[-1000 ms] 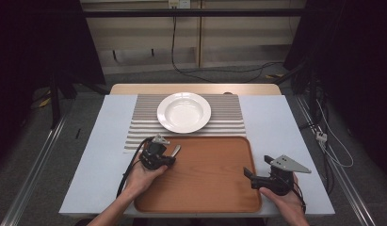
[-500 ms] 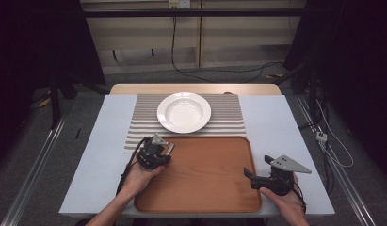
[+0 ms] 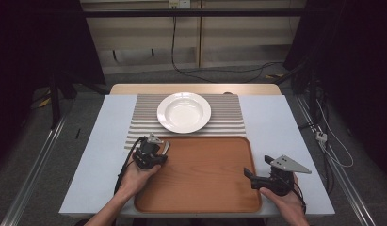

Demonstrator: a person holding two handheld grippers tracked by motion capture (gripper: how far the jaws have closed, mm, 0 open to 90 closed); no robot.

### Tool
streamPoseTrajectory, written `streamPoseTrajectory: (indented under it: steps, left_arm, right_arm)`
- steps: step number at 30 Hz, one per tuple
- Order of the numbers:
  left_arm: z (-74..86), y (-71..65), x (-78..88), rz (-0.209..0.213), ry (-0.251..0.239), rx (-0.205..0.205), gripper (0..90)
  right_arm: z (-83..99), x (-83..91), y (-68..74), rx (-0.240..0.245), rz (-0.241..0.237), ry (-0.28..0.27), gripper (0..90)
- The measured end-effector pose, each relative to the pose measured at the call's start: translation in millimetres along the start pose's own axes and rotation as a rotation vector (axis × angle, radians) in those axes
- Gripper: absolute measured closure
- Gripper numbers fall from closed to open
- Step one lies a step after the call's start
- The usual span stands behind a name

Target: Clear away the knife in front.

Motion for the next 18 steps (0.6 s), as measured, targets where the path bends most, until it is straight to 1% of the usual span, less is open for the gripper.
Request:
streamPoseTrajectory:
  steps: [1,2,3,4,5,7,9,12,18]
  left_arm:
    - [0.1,0.8,0.3,0.008,-0.002,0.003,90.0]
    - [0.6,2.6,1.3,-0.005,-0.003,0.003,90.0]
    - [1.1,4.1,2.2,-0.015,0.001,-0.008,90.0]
    - [1.5,4.8,2.9,-0.018,-0.004,-0.001,90.0]
    - [2.5,6.2,3.6,-0.017,0.0,0.0,90.0]
    - [3.6,8.3,4.8,-0.01,-0.003,0.015,90.0]
    - [5.0,10.9,6.7,-0.021,-0.004,0.018,90.0]
    - [7.1,15.1,9.3,-0.021,-0.004,0.026,90.0]
    - [10.7,23.2,14.4,-0.05,-0.006,0.029,90.0]
  right_arm:
    - [0.0,0.0,-0.1,-0.001,0.0,0.0,7.7]
    - [0.2,0.1,0.0,-0.003,0.0,0.001,7.7]
    - [0.1,0.1,-0.1,-0.006,0.001,0.001,7.7]
    - [0.0,0.2,-0.1,-0.006,0.002,0.001,7.7]
    - [0.0,0.5,-0.1,-0.004,0.001,0.001,7.7]
    - [0.0,0.1,-0.1,-0.004,0.001,0.001,7.7]
    - [-0.5,-0.3,0.0,-0.002,0.001,0.0,7.7]
    - [-0.5,-0.8,0.6,-0.003,-0.001,0.001,7.7]
    - [-0.9,-1.4,0.9,-0.004,-0.002,0.001,7.7]
Point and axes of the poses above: each handheld gripper's, and its own axes: x roughly backward along the jaws, z roughly out of its underside, y roughly to its left, the point moved 10 cm from there along -x, roughly forward along the jaws, and after that the axes turned 10 degrees about x, right-handed, at the moved point
